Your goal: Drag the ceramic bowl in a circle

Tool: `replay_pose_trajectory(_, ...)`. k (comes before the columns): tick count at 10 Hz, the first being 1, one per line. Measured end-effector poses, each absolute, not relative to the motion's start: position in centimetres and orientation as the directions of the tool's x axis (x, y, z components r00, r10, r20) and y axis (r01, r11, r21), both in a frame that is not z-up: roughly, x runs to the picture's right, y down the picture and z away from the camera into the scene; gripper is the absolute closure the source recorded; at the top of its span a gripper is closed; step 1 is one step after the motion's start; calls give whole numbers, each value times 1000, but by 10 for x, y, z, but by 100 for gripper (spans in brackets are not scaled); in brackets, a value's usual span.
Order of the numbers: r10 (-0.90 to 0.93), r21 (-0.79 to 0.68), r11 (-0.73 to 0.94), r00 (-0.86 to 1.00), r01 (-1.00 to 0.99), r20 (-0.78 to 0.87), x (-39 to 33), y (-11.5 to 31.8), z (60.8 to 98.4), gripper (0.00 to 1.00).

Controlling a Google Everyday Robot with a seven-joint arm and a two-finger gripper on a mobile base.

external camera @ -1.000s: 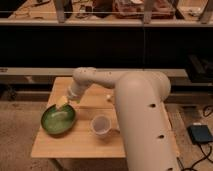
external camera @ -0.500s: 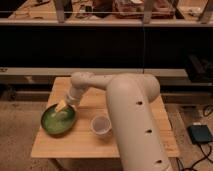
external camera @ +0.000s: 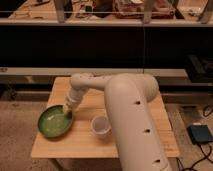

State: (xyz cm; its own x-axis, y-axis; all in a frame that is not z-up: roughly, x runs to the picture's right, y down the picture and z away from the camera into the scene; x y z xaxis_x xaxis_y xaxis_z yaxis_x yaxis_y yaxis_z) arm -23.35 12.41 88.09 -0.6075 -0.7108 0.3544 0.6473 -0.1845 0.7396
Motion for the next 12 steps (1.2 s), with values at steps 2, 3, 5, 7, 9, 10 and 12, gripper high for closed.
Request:
replay_pose_trajectory(2, -723, 738, -195, -603, 646, 337, -235, 110, 882, 98)
replay_pose_trajectory(3, -730, 731, -183, -589, 657, 347, -228, 105, 887, 100)
replay_pose_trajectory(5, -739, 705, -159, -557, 691, 379, -206, 103, 901, 100)
replay_pose_trajectory(7, -742, 644, -106, -491, 758, 457, -157, 116, 915, 100)
replay_pose_trajectory(9, -741, 593, -97, -456, 799, 493, -115, 134, 911, 100)
replay_pose_trajectory(10, -745, 574, -103, -445, 812, 497, -97, 144, 902, 100)
replay_pose_trajectory(12, -760, 551, -138, -445, 823, 474, -74, 157, 870, 100)
